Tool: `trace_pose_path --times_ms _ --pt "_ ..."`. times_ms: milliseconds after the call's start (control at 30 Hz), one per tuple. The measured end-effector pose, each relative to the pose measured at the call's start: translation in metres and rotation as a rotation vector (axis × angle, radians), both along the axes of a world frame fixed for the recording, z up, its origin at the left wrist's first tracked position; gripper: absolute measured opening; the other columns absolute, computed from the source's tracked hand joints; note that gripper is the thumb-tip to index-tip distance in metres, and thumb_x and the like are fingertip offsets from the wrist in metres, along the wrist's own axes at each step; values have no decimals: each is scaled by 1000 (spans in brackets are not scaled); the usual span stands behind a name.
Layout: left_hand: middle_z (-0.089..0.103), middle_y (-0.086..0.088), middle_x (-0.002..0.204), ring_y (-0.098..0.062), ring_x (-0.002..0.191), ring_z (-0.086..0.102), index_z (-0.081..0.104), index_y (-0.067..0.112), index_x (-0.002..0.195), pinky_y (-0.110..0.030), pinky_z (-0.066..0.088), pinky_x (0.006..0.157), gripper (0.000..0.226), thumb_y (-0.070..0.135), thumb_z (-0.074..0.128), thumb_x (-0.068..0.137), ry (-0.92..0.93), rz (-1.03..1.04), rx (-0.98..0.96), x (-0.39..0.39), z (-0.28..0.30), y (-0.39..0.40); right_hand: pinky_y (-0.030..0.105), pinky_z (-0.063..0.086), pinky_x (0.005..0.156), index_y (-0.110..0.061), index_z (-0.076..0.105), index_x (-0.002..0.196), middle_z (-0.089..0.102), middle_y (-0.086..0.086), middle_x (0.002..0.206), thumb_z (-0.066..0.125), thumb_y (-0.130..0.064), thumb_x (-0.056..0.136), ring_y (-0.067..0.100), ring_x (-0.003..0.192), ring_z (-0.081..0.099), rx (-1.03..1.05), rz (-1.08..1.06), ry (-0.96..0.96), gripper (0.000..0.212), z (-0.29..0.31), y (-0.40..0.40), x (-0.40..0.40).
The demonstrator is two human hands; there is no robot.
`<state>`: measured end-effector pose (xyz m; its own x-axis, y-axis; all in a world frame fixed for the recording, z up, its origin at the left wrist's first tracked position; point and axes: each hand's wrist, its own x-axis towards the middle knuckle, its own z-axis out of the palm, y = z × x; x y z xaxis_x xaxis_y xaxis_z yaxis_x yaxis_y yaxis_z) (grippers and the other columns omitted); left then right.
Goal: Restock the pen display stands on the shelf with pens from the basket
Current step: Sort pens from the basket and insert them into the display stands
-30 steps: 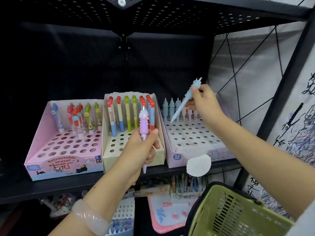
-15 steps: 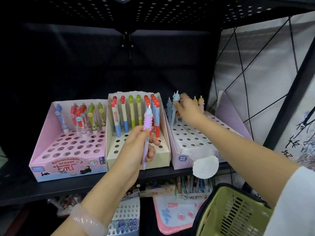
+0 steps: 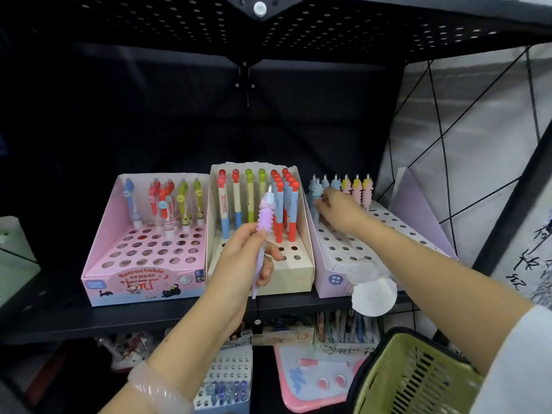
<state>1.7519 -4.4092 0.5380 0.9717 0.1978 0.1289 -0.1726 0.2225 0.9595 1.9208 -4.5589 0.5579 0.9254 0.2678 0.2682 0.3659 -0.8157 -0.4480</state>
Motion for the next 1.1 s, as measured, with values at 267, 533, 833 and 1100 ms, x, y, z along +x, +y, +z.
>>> trace_pose_path --times_ms 267,533,833,1100 --pt "61 1 57 -7 38 37 52 16 99 -18 29 36 13 17 39 99 -13 52 2 -14 5 20 5 40 59 -26 56 84 57 -14 72 54 -23 92 -2 63 53 522 103 -289 9 43 23 -71" --pt "62 0 57 -8 39 39 52 16 96 -19 30 36 12 19 40 98 -41 93 -8 -27 4 36 9 46 54 -18 60 97 67 -4 78 56 -28 92 -5 61 60 580 508 228 13 42 78 -131" --pt "55 21 109 10 96 51 49 30 127 -9 40 76 31 27 46 96 -90 116 390 -19 15 22 19 53 62 -17 56 103 68 -5 79 50 -19 96 2 70 66 789 343 59 9 51 47 -109" --pt "46 19 122 3 110 43 45 31 130 -6 31 83 37 27 50 94 -204 39 758 12 17 -15 3 38 51 -18 45 99 53 -13 71 46 -30 98 0 63 50 587 -87 -398 12 57 -75 -24"
